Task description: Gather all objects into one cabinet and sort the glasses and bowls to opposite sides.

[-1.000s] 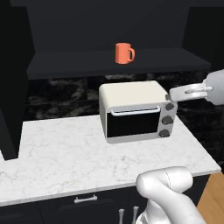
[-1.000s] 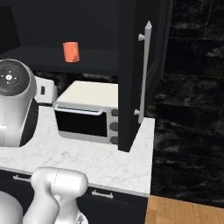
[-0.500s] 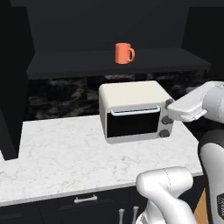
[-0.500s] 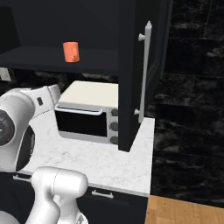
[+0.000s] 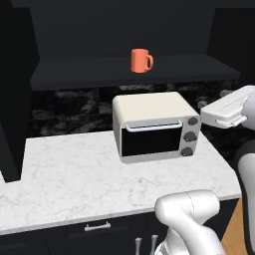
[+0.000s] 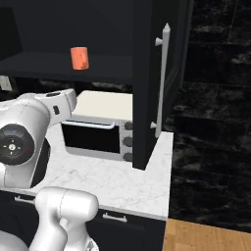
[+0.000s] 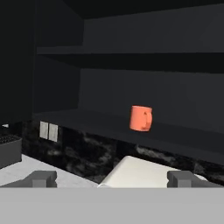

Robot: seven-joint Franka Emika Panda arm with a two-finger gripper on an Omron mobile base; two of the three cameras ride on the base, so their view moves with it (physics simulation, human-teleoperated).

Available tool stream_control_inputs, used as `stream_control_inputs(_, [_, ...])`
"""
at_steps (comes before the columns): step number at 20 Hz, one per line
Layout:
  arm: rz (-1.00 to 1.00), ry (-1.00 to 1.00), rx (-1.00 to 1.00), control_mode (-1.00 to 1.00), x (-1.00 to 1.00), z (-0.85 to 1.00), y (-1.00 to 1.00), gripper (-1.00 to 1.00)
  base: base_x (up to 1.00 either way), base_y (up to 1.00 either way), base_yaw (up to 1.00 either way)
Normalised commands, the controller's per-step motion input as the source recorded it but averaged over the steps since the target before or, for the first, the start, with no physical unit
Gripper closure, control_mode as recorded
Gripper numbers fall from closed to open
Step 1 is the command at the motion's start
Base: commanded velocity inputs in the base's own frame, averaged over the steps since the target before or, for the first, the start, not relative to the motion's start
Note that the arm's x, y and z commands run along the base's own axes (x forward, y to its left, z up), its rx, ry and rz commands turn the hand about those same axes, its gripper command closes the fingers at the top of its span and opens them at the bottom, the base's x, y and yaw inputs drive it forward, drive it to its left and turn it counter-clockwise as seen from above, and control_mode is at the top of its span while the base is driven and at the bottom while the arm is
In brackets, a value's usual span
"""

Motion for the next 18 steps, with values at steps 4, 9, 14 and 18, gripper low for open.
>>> stream_control_inputs(4, [0.0,0.0,0.0,-1.0,0.13,0.0,0.0,-1.0,0.0,0.0,0.0])
stream_control_inputs(9, [0.01,0.01,0.1,-1.0,0.33,0.29,-0.23,-1.0,0.0,0.0,0.0])
stream_control_inputs(14, [0.03,0.12,0.25,-1.0,0.5,0.3,-0.14,-1.0,0.0,0.0,0.0])
stream_control_inputs(18, [0.0,0.1,0.03,-1.0,0.44,0.13,0.0,-1.0,0.0,0.0,0.0])
